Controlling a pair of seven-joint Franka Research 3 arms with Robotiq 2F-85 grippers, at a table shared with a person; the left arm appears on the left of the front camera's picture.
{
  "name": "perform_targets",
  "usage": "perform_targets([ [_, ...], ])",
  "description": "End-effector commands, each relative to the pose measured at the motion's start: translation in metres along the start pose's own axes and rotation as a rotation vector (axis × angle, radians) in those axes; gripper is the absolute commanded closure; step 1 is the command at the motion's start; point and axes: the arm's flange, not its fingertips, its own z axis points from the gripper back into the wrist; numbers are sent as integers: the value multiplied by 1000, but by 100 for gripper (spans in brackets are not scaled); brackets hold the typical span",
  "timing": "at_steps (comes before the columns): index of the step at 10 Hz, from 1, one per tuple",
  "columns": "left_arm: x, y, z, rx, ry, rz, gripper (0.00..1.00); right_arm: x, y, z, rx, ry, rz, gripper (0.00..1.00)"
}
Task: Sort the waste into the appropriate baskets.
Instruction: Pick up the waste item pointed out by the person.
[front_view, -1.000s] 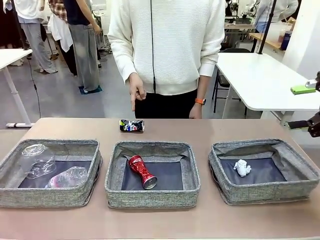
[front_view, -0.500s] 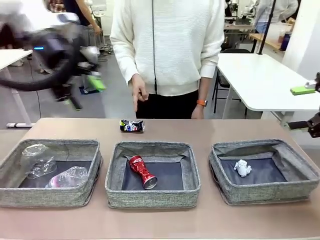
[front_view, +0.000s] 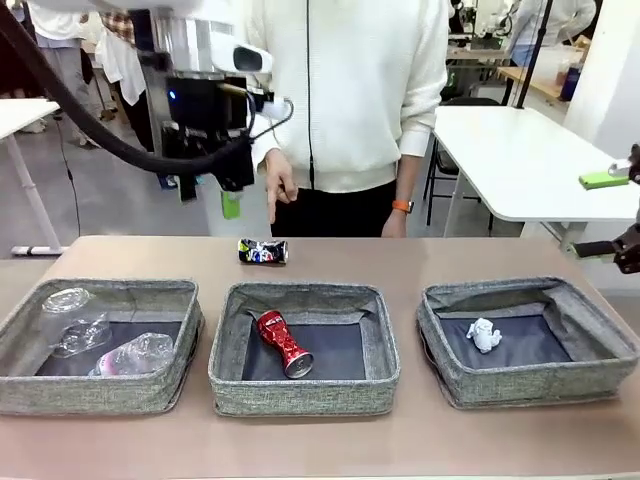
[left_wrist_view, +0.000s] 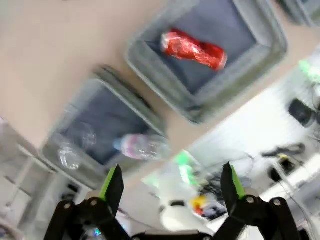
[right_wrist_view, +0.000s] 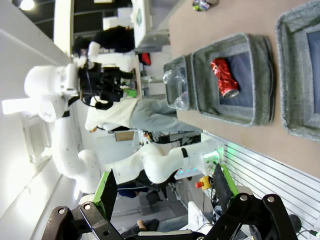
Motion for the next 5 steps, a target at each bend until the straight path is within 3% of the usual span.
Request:
perform_targets([
  [1, -29, 5, 0, 497, -919, -149, 0, 1, 2, -2, 21, 0, 14, 0],
  [3, -37, 12, 10, 353, -961, -170, 0, 1, 2, -2, 21, 0, 14, 0],
  [4, -14, -5, 32, 154, -293, -3, 0, 1, 2, -2, 21, 0, 14, 0],
  [5, -14, -5, 32, 154, -293, -3, 0, 1, 2, -2, 21, 0, 14, 0],
])
